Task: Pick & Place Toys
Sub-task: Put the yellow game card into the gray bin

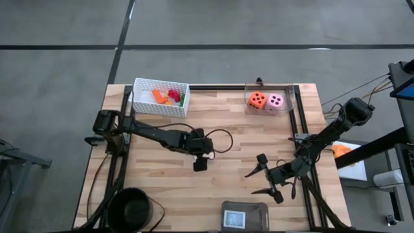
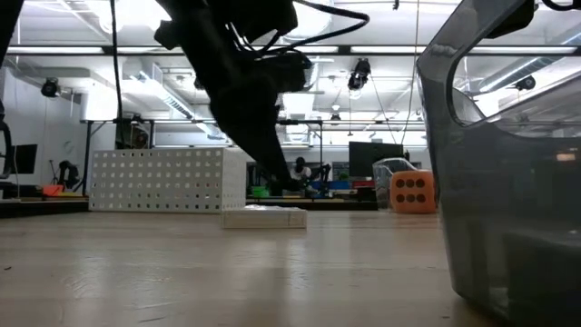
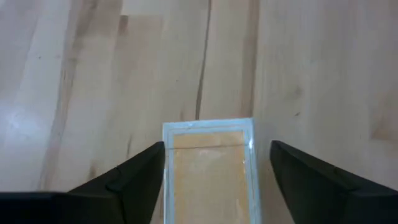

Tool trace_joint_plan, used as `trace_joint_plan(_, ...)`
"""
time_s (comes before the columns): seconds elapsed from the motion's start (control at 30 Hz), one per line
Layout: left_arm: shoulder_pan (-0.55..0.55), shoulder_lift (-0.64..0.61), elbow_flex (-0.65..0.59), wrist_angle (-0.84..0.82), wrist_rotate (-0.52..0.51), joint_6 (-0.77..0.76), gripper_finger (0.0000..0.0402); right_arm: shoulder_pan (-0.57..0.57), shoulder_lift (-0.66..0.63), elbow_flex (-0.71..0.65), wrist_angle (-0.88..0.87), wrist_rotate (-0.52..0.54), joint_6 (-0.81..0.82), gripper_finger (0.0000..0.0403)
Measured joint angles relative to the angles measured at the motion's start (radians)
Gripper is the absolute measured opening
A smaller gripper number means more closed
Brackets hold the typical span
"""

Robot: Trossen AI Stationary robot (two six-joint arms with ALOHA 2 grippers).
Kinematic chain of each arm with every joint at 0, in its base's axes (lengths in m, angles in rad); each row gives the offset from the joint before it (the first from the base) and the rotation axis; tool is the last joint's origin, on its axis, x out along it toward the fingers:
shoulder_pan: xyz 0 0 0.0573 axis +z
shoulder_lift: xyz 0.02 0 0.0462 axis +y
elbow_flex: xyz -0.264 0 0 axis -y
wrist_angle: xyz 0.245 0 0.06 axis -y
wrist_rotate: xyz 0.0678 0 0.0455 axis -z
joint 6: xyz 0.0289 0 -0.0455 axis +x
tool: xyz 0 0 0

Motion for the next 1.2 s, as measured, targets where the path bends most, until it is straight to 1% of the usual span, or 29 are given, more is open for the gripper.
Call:
trace_joint_plan(0.13,-0.005,-0.003,0.002,-0.037,-0.004,0.056,0.0337,0.0,-0.001,0.0,0.0,0.0,0.001,0.0297)
trace_joint_plan(0.23,-0.006,-0.003,0.002,-0.068,-0.005,0.064,0.0384,0.0,-0.001,0.0,0.0,0.0,0.001,0.0297)
trace_joint_plan(0.27,-0.006,-0.003,0.002,-0.074,-0.004,0.065,0.0391,0.0,-0.001,0.0,0.0,0.0,0.001,0.0297)
trace_joint_plan(0.43,-0.004,-0.004,0.002,-0.105,0.028,0.067,0.0384,0.0,-0.001,0.0,0.0,0.0,-0.002,0.0297)
trace_joint_plan(0.57,-0.004,-0.005,0.002,-0.109,0.031,0.067,0.0397,0.0,-0.001,0.0,0.0,0.0,-0.002,0.0297)
trace_joint_plan(0.67,0.001,-0.004,0.002,-0.108,0.045,0.06,0.0396,0.0,-0.001,0.0,0.0,0.0,-0.002,0.0297)
trace_joint_plan(1.0,0.009,0.089,0.003,-0.104,0.034,0.049,0.0399,0.0,-0.001,0.0,-0.002,0.0,-0.002,0.0297)
trace_joint_plan(1.2,0.022,0.112,0.005,-0.1,0.03,0.049,0.0399,0.0,-0.001,0.0,-0.002,0.0,-0.002,0.0297)
